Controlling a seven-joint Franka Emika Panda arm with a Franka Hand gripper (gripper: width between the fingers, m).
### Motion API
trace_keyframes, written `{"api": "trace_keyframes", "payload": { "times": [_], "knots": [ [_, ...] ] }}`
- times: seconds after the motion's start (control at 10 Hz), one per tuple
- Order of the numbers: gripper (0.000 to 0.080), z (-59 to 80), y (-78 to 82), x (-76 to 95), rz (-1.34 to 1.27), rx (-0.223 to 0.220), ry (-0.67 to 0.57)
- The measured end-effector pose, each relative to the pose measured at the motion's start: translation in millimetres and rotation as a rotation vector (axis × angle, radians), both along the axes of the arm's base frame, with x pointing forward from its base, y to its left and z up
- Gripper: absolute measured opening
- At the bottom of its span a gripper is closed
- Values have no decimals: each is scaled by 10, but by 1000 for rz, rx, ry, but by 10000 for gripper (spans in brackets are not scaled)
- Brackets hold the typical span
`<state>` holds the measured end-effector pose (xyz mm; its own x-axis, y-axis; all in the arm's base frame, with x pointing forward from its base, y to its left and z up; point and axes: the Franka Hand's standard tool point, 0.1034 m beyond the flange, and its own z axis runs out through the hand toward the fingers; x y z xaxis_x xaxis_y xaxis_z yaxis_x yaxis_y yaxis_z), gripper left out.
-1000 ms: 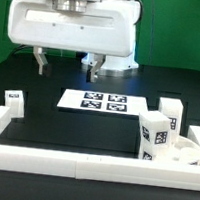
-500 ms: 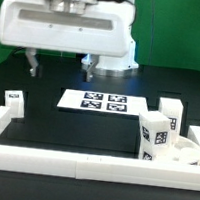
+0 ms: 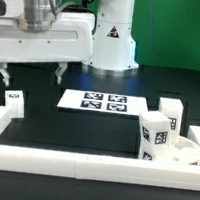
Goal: Assemble stool
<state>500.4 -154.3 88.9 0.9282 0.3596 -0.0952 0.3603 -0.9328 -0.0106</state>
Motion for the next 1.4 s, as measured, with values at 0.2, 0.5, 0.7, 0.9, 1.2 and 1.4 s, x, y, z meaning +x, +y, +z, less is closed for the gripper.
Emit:
{"api": "trace_keyframes", "payload": {
  "times": [0.2, 0.5, 0.7, 0.9, 1.2, 1.4],
  "knots": [
    [649, -9, -5, -18, -11, -3, 16],
    [649, -135, -107, -54, -105, -69, 281],
    [649, -187, -121, -120, -115, -128, 440],
    [649, -149, -66, -140, -114, -155, 552],
    [649, -211, -190, -274, -132, -183, 737],
    [649, -298, -403, -321, -147, -191, 765]
  ]
}}
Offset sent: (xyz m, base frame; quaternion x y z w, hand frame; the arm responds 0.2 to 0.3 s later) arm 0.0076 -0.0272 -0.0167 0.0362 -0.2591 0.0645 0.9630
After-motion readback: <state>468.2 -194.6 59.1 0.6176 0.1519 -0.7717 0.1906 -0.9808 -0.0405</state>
